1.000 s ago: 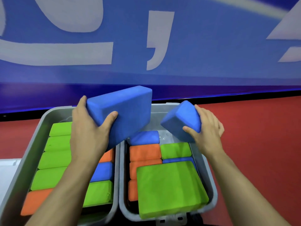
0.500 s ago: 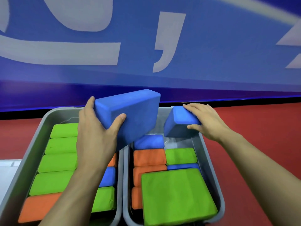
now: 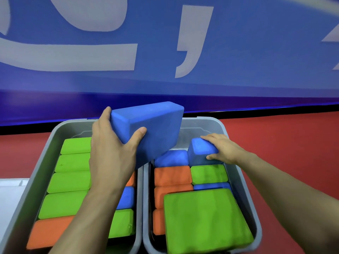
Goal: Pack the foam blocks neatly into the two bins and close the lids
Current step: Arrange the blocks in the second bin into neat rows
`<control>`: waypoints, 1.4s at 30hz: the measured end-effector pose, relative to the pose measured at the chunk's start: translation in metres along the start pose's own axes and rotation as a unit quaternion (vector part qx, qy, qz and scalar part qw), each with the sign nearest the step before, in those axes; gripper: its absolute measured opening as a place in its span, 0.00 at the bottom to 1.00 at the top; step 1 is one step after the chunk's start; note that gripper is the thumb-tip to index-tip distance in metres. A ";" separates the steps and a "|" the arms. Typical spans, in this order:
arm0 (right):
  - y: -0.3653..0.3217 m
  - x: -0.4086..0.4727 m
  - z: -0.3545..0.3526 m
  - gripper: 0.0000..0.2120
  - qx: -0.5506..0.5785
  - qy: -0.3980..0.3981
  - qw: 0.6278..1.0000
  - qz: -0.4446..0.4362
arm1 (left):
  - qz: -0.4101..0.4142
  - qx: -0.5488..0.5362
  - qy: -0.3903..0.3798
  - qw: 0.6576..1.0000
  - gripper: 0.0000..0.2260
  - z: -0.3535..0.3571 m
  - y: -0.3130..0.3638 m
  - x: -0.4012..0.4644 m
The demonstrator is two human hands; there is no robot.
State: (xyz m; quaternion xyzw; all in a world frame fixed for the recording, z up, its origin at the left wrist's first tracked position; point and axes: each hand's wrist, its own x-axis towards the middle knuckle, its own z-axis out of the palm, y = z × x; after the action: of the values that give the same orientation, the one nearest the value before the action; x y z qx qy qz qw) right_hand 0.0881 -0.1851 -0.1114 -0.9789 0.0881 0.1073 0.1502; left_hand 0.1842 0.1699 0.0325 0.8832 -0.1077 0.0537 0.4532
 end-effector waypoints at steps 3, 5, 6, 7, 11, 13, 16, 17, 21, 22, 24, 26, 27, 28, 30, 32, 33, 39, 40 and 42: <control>0.003 0.002 0.020 0.39 0.022 -0.006 1.000 0.016 | 0.004 -0.002 0.000 1.000 0.40 0.005 -0.001 0.001; 0.005 0.005 0.029 0.38 0.037 0.004 0.999 0.021 | 0.004 -0.002 -0.006 1.000 0.40 0.009 -0.001 0.001; 0.007 0.007 0.031 0.38 0.048 0.003 0.999 0.026 | 0.006 -0.002 -0.008 1.000 0.40 0.011 -0.001 0.001; 0.008 0.009 0.033 0.38 0.059 -0.002 0.998 0.034 | 0.009 0.001 -0.009 1.000 0.40 0.012 -0.001 0.000; 0.006 0.012 0.052 0.39 0.105 -0.022 0.991 0.076 | 0.014 0.007 -0.021 1.000 0.40 0.019 -0.002 -0.001; 0.000 0.017 0.068 0.39 0.122 -0.023 0.987 0.098 | 0.015 0.000 -0.024 1.000 0.41 0.021 -0.002 -0.001; 0.002 0.023 0.082 0.37 0.155 -0.033 0.979 0.126 | 0.012 -0.014 -0.021 1.000 0.41 0.023 -0.002 0.000; 0.006 0.023 0.084 0.36 0.163 -0.041 0.978 0.127 | 0.007 -0.023 -0.021 0.999 0.42 0.024 -0.004 0.001; 0.010 0.020 0.084 0.37 0.205 -0.075 0.966 0.142 | -0.043 -0.078 -0.034 0.995 0.44 0.020 -0.017 0.005; 0.000 0.020 0.073 0.39 0.287 -0.068 0.944 0.149 | -0.058 -0.092 -0.037 0.993 0.44 0.019 -0.020 0.006; -0.024 0.026 0.045 0.43 0.527 -0.037 0.842 0.112 | -0.077 -0.125 -0.049 0.988 0.42 0.019 -0.022 0.006; -0.040 0.029 0.005 0.41 0.672 -0.026 0.738 0.056 | -0.087 -0.151 -0.085 0.981 0.37 0.020 -0.014 0.005; -0.047 0.029 -0.016 0.41 0.701 -0.025 0.712 0.040 | -0.092 -0.157 -0.106 0.978 0.34 0.022 -0.011 0.005; -0.056 0.031 -0.031 0.42 0.708 -0.025 0.705 0.030 | -0.097 -0.159 -0.125 0.974 0.31 0.024 -0.013 0.005; -0.065 0.032 -0.050 0.44 0.680 -0.014 0.733 0.011 | -0.111 -0.148 -0.155 0.970 0.30 0.026 -0.019 0.004; -0.067 0.029 -0.065 0.40 0.648 0.016 0.762 0.006 | -0.123 -0.087 -0.165 0.975 0.38 0.028 -0.026 0.002; -0.064 0.025 -0.076 0.37 0.616 0.047 0.786 0.007 | -0.118 -0.035 -0.166 0.978 0.42 0.027 -0.028 0.003; -0.059 0.011 -0.144 0.36 0.186 0.180 0.966 -0.008 | -0.078 0.038 -0.207 0.974 0.36 0.029 -0.023 -0.004; -0.058 0.013 -0.144 0.37 0.107 0.176 0.978 -0.017 | -0.078 0.048 -0.240 0.966 0.32 0.031 -0.020 -0.008; -0.054 0.021 -0.136 0.40 -0.003 0.159 0.987 -0.035 | -0.089 0.090 -0.318 0.940 0.21 0.035 -0.021 -0.021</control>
State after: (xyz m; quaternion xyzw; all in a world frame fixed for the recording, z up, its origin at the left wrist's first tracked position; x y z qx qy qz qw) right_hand 0.1444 -0.1801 0.0254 -0.9864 0.0761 -0.0548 0.1349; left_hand 0.1691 0.1562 -0.0086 0.8972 -0.1615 -0.2613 0.3173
